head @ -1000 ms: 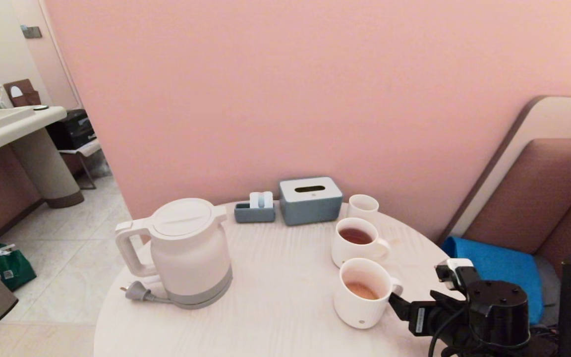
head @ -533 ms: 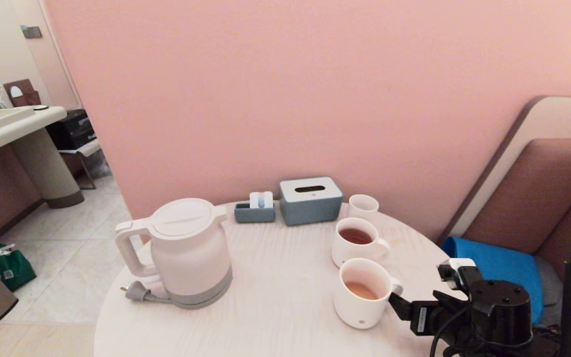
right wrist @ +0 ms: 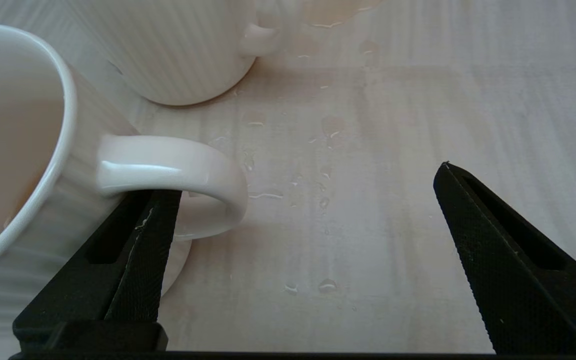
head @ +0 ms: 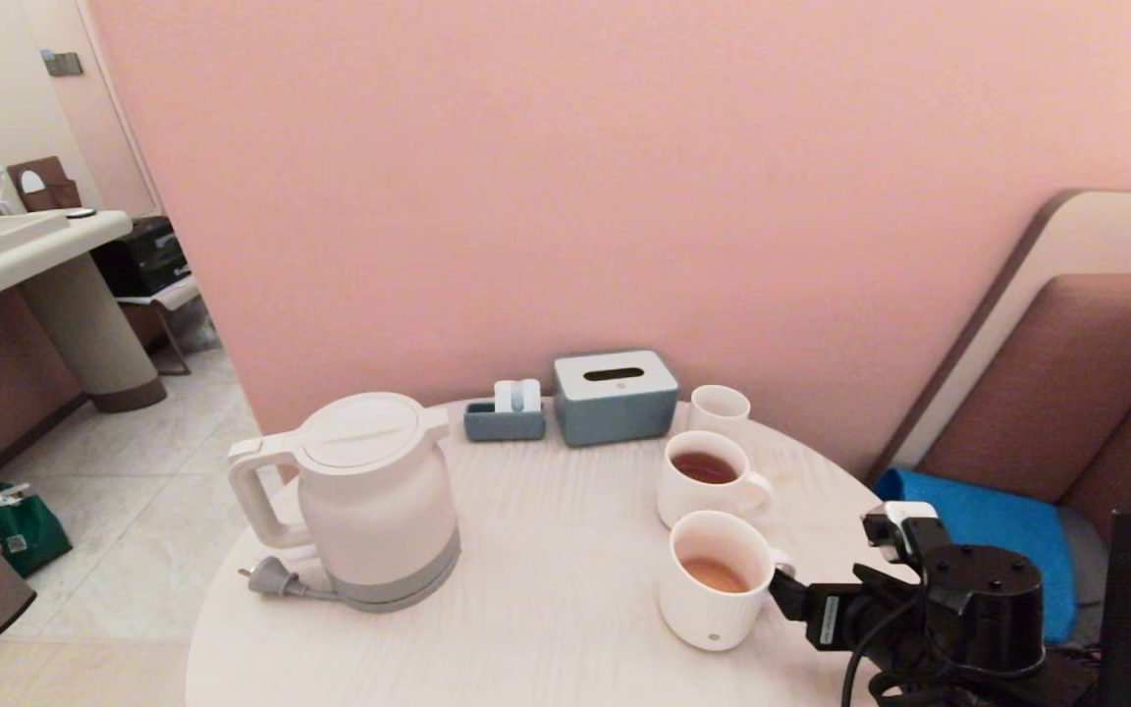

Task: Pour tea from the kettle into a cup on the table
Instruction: Pick up the cup

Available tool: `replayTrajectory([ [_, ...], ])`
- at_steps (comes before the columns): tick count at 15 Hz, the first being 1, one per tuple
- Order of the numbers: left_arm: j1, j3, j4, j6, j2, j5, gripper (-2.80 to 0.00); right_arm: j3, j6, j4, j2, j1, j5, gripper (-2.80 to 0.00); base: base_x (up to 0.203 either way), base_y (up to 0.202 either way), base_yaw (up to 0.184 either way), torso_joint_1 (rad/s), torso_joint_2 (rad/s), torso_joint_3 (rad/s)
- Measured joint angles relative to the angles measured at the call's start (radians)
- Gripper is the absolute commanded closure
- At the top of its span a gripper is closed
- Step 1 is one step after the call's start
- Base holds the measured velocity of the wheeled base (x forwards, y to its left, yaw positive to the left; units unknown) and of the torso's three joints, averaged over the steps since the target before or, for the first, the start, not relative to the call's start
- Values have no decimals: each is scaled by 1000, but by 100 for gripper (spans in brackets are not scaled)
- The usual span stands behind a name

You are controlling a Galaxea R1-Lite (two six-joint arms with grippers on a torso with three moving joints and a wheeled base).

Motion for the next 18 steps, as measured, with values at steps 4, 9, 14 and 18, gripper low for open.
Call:
replayTrajectory([
  [4,0,0,0,0,0,0,0,-11,-1,0,14,0,0,-280,0,0,0,0,0,0],
  [9,0,0,0,0,0,0,0,-28,-1,0,31,0,0,-280,0,0,0,0,0,0],
  [14,0,0,0,0,0,0,0,-43,-1,0,37,0,0,-280,0,0,0,0,0,0],
  [18,0,0,0,0,0,0,0,-51,-3,0,38,-1,-1,-280,0,0,0,0,0,0],
])
